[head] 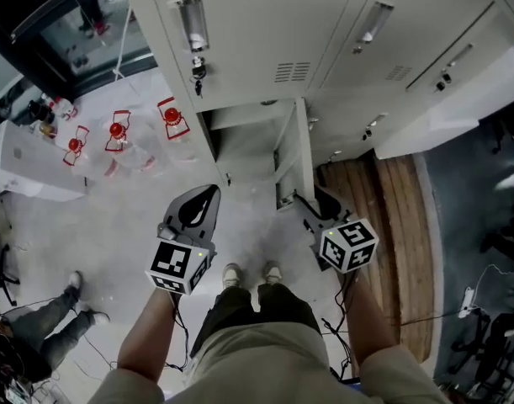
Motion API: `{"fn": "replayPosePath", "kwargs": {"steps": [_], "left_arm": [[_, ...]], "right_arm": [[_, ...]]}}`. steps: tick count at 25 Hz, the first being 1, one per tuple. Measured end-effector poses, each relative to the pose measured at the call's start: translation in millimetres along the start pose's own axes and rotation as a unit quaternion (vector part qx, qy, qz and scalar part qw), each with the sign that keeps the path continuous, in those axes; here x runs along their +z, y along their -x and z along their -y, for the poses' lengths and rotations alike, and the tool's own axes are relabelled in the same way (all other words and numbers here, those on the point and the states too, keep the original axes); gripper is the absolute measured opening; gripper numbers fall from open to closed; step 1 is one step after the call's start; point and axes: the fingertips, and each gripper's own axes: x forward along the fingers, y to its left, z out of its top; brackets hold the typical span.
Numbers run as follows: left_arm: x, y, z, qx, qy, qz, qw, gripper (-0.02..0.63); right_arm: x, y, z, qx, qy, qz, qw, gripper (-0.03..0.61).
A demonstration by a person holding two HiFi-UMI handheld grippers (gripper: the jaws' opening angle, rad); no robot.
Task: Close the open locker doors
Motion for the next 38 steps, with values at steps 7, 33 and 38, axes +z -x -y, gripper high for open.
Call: {"fn": "replayPosePath", "kwargs": {"steps": [7, 33, 38], "left_arm": [[-10, 47, -44, 0.044, 0.022, -0.007, 0.9988, 0.006], [-35, 61, -149, 0.096, -0.028, 0.002, 0.995, 0.006], [-30, 62, -149, 0.105, -0.038, 0.004, 0.9937, 0.006]], "right_arm": [[8, -41, -50, 0.025, 0.015, -0.011, 1.0, 0.215], [76, -217, -45, 0.02, 0.123, 0.03, 0.992, 0.187], [83, -224, -38, 0.011, 0.128, 0.04, 0.991, 0.172]]}}
